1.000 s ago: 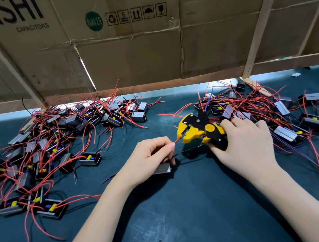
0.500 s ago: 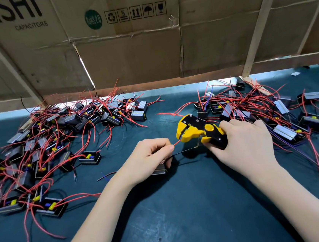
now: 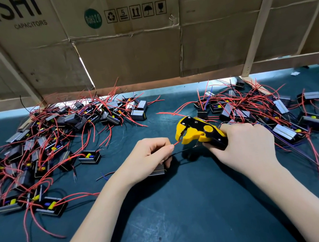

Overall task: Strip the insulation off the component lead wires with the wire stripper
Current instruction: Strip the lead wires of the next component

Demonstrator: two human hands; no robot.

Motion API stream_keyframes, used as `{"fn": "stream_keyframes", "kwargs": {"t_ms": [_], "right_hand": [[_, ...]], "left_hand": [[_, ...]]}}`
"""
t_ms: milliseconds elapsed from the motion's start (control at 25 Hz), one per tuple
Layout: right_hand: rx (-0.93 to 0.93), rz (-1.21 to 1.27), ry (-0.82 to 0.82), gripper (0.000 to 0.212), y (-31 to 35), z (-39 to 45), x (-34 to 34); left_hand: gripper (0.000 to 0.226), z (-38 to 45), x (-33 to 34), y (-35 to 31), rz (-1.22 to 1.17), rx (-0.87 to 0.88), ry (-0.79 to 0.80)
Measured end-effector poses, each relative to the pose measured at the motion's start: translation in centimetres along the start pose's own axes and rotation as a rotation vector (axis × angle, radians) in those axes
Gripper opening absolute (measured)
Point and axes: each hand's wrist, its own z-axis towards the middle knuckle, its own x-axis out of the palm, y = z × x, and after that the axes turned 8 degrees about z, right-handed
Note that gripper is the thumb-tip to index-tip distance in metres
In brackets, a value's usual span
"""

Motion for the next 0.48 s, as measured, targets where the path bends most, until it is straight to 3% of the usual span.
{"fn": "stream_keyframes", "kwargs": {"t_ms": [120,240,320,360,480], "right_hand": [[-0.004,0.039,-0.109,0.049,-0.3,0.1,0.1],[0.067,0.111,-0.172,0.050,-1.2,0.4,0.0],[0.110,0.141,-0.162,0.049,-1.8,0.6,-0.1],[0.125,0.162,-0.161,0.049,-1.9,0.6,-0.2],[0.164,0.282,-0.193,0.044,-2.0,0.6,-0.6]], "left_hand": [[0.034,0.0,-0.1,-0.1,0.036,0.012,-0.034],[0.030,0.0,0.1,-0.1,0.122,0.007,-0.200],[0.016,0.1,0.6,-0.7,0.047,0.040,-0.244],[0.016,0.1,1.1,-1.1,-0.038,0.075,-0.192],[0.058,0.2,2.0,-2.0,-0.021,0.164,-0.088]]}}
